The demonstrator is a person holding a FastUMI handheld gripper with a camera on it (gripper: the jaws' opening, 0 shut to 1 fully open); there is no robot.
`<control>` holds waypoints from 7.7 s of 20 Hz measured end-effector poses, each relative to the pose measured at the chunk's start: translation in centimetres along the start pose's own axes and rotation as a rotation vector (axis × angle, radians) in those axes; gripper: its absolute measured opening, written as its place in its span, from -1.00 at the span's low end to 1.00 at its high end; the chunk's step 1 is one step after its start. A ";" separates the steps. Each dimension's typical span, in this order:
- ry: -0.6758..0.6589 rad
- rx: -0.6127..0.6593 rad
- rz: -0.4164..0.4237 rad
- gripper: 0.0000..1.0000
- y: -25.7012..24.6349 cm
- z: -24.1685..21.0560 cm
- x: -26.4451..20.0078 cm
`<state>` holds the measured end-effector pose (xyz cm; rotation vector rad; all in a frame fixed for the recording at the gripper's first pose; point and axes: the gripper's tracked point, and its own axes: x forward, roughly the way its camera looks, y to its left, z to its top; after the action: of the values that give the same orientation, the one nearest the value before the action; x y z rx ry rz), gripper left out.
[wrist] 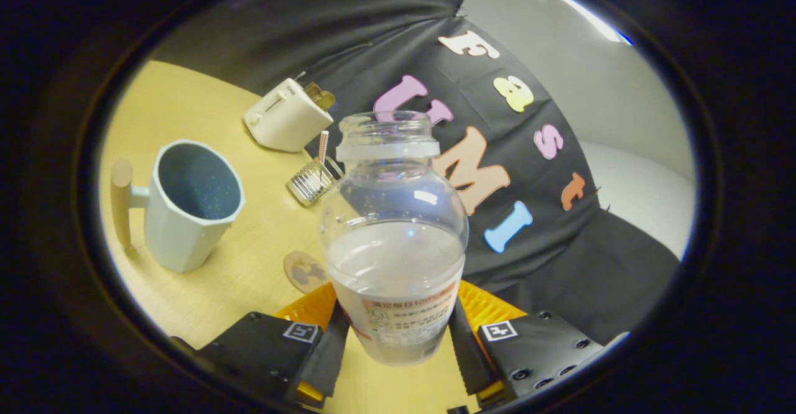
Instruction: Take the bottle from table, then pour the juice into the cup, finally place the bottle on the coaster
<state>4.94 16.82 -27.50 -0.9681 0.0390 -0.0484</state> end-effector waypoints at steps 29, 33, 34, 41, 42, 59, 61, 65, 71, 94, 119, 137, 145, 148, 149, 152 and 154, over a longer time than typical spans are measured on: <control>-0.076 -0.518 -0.188 0.58 -2.6 3.0 0.9; -0.086 -0.563 -0.183 0.58 -2.4 3.5 1.0; -0.091 -0.573 -0.180 0.58 -2.3 3.6 0.9; -0.100 -0.622 -0.183 0.58 -1.7 3.6 1.4; -0.104 -0.630 -0.190 0.57 -1.8 3.7 1.3; -0.136 -0.697 -0.252 0.57 -2.8 4.5 0.7; -0.142 -0.706 -0.254 0.57 -2.7 4.8 0.7; -0.144 -0.720 -0.254 0.57 -2.7 5.1 0.7; -0.149 -0.764 -0.267 0.57 -3.3 5.4 0.9; -0.218 -0.892 -0.326 0.57 -3.6 8.2 -0.4; -0.341 -1.080 -0.457 0.58 -6.0 13.4 -1.4; -0.143 -0.679 -0.162 0.58 -3.8 7.1 -0.2; 0.102 -0.047 0.206 0.58 0.4 1.7 0.7; 0.136 0.180 0.297 0.58 1.7 1.8 1.7; 0.142 0.257 0.322 0.58 2.0 1.9 2.3; 0.133 0.449 0.378 0.58 2.5 2.9 3.4; 0.124 0.540 0.392 0.58 2.5 3.5 4.4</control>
<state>9.55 20.85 -27.63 -0.4038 0.3138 0.2322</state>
